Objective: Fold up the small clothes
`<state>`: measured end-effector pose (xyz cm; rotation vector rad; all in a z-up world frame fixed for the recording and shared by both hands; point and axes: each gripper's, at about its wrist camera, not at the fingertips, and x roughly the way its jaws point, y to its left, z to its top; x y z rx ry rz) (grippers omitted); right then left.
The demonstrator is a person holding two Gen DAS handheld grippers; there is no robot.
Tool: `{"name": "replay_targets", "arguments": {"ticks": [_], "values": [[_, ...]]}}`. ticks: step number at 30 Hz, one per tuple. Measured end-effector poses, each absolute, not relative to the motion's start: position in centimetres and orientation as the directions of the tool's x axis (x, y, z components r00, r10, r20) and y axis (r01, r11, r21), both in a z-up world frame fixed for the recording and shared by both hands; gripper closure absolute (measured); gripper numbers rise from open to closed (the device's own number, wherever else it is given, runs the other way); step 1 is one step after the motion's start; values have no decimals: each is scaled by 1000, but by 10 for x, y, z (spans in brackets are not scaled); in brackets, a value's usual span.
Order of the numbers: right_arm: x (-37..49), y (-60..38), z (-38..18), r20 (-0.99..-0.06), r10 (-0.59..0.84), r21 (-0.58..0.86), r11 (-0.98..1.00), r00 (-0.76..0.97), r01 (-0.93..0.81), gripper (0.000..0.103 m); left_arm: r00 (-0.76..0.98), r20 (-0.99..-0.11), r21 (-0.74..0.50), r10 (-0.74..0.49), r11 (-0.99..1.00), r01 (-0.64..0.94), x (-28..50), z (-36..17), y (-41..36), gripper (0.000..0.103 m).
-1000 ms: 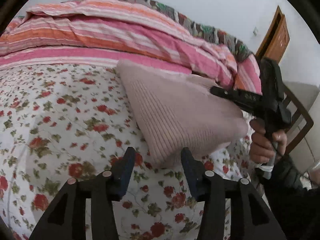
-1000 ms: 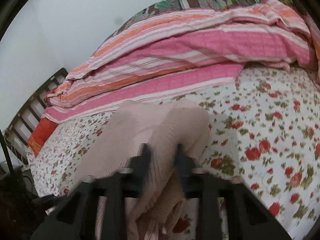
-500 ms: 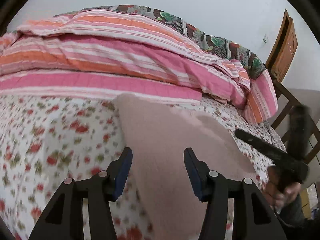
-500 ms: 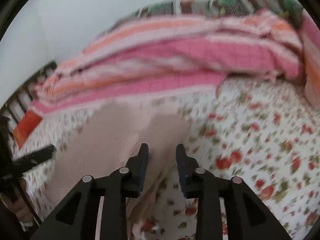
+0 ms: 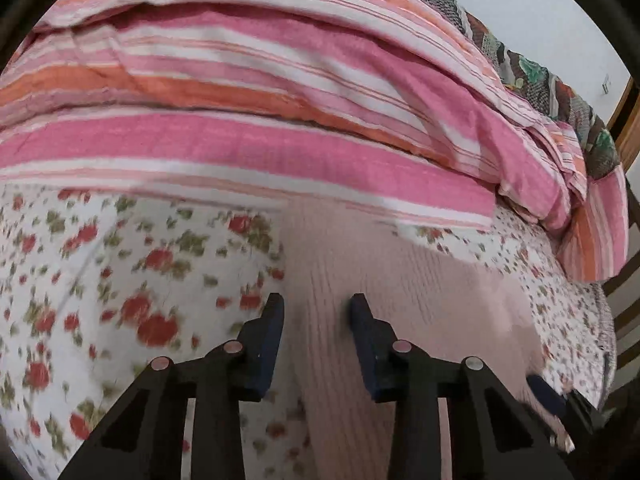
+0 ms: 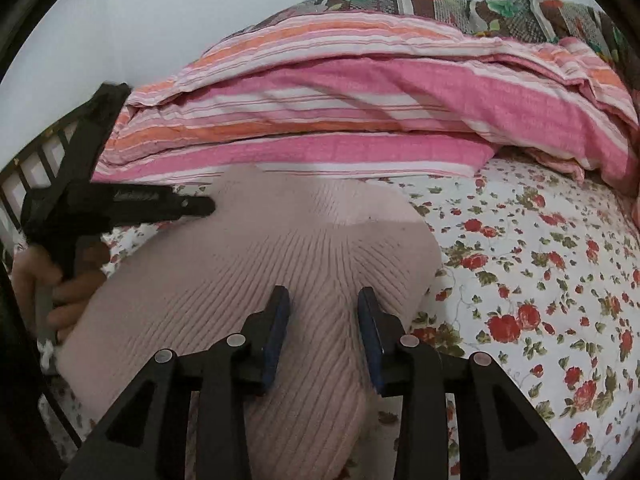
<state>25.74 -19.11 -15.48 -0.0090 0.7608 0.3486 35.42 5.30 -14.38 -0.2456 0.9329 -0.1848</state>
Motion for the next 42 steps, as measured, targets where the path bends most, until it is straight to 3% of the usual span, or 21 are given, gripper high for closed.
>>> {"name": "replay_targets", "arguments": {"ticks": [5, 9, 15, 23, 31, 39, 42], "values": [[260, -191, -154, -674, 309, 122, 942, 670, -312, 69, 609, -770, -187, -193, 979, 74, 360, -144, 37, 76], [261, -190, -154, -671, 308, 121, 943, 675, -310, 68, 612, -769, -175, -183, 982, 74, 367, -145, 38, 75], [259, -190, -155, -654, 310, 115, 942, 690, -314, 68, 643, -750, -148, -156, 987, 67, 362, -153, 38, 70], [256, -188, -155, -640, 300, 94, 944, 707, -315, 66, 673, -730, -126, -121, 991, 42, 357, -160, 39, 52], [255, -190, -154, -633, 309, 107, 943, 710, -315, 65, 687, -717, -129, -119, 991, 37, 353, -158, 40, 50], [264, -212, -137, -624, 415, 275, 910, 662, -311, 65, 709, -668, -146, -226, 974, 172, 331, -134, 33, 50], [268, -215, -121, -597, 340, 219, 940, 727, -260, 60, 699, -638, -186, -324, 945, 269, 312, -119, 30, 50]]}}
